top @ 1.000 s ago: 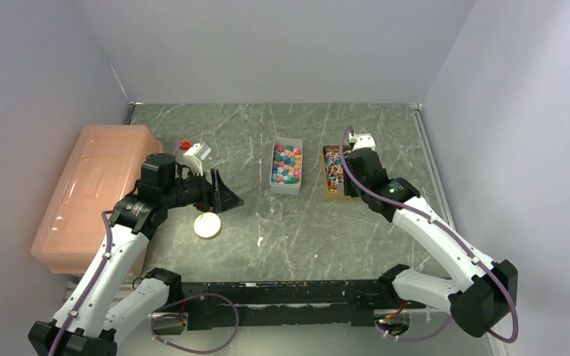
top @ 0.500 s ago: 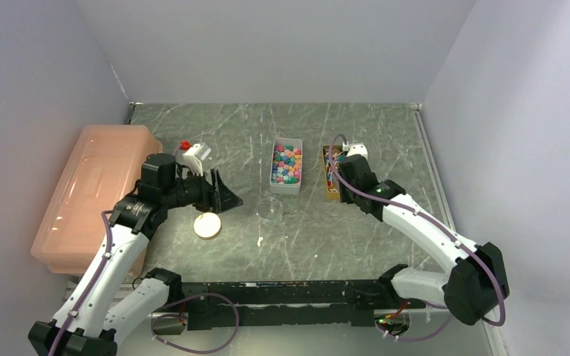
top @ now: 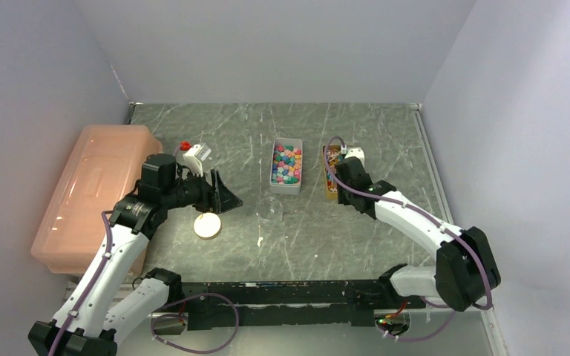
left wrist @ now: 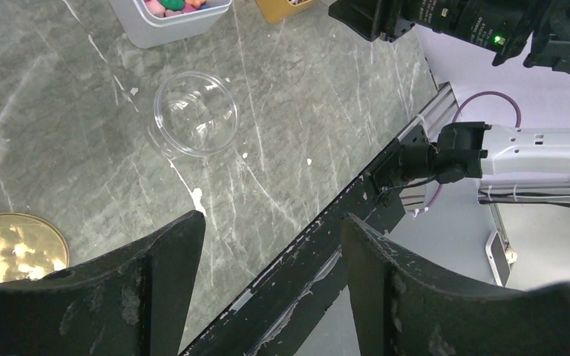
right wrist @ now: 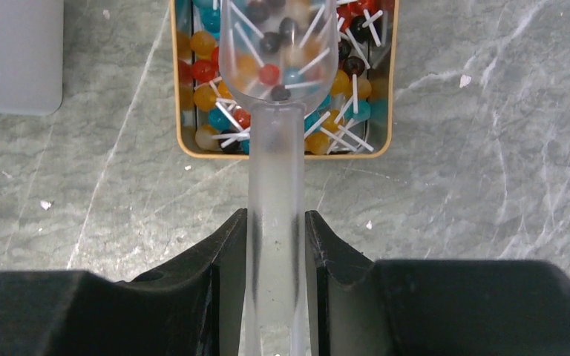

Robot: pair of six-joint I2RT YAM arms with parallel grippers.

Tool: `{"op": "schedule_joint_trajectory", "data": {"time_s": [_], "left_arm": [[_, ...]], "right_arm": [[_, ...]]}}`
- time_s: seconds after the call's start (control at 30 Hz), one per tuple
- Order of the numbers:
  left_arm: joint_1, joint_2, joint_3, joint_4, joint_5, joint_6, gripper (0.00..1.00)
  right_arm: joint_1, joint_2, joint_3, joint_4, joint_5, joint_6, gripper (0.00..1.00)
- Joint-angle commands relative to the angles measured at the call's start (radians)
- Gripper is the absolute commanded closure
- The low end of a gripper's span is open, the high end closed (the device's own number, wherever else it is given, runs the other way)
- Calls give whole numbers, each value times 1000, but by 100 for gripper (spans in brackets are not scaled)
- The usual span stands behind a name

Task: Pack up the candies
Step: Scoop the fake candies from the storage box.

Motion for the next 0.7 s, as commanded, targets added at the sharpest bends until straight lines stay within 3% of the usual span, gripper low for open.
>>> {"op": "schedule_joint_trajectory", "data": {"time_s": [0.0,0.67], "left_arm": [[0,-13,9,9,-7,21,28],[0,-21,9,-3,-25,26,28]], "right_arm": [[-24,29,17,78,2,3,100],[-100,131,87,228,-50,-65,100]]}}
